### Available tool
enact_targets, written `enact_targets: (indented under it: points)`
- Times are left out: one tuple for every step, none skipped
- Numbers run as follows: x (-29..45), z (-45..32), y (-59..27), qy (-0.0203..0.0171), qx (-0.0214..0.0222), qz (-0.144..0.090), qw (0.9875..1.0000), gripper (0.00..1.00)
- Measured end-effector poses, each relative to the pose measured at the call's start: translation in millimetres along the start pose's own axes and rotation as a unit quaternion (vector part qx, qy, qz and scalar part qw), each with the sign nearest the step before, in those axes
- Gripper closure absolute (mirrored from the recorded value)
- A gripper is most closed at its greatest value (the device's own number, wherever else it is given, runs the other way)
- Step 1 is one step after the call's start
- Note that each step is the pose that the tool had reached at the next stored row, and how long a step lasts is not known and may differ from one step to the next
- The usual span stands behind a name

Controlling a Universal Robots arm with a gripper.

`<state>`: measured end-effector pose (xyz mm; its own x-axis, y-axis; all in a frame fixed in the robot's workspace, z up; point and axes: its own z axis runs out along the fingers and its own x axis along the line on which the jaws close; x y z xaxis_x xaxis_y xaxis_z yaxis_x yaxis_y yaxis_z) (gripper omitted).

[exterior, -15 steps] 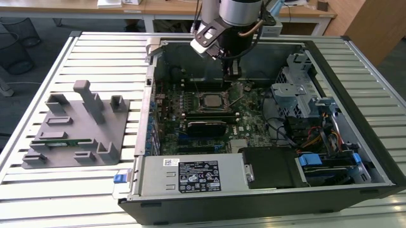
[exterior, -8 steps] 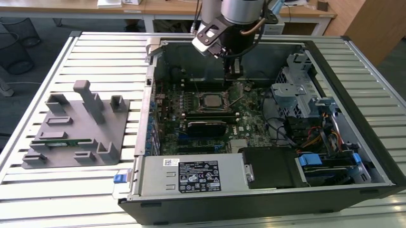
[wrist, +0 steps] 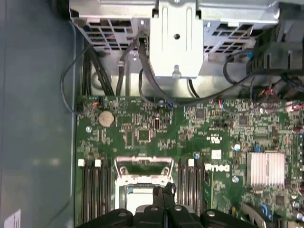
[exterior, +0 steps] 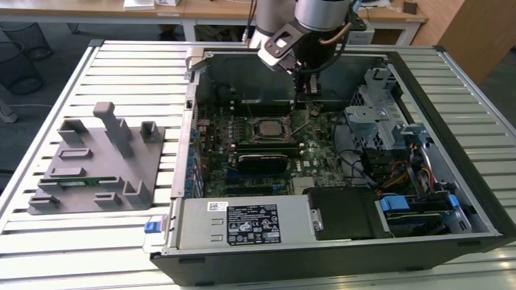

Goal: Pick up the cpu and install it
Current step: 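Close the cpu cover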

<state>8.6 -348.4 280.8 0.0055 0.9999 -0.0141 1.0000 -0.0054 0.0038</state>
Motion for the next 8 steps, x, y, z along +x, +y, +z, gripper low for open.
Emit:
enact_targets:
  points:
    - [0.0, 0.1, 2.1, 0.0001, 0.0000, 0.000, 1.0000, 0.89]
    - [0.0, 0.1, 4.0, 0.0001, 0.0000, 0.000, 1.0000, 0.89]
    - [0.1, 0.1, 5.7, 0.0000, 0.0000, 0.000, 1.0000, 0.89]
    - [0.2, 0.3, 7.5, 0.0000, 0.0000, 0.000, 1.0000, 0.89]
    - [0.4, 0.8, 9.0, 0.0001, 0.0000, 0.000, 1.0000, 0.89]
    - [0.8, 1.4, 10.1, 0.0001, 0.0000, 0.000, 1.0000, 0.89]
    - [1.2, 2.2, 10.8, 0.0001, 0.0000, 0.000, 1.0000, 0.89]
    - [1.6, 3.3, 11.4, 0.0001, -0.0001, 0.000, 1.0000, 0.89]
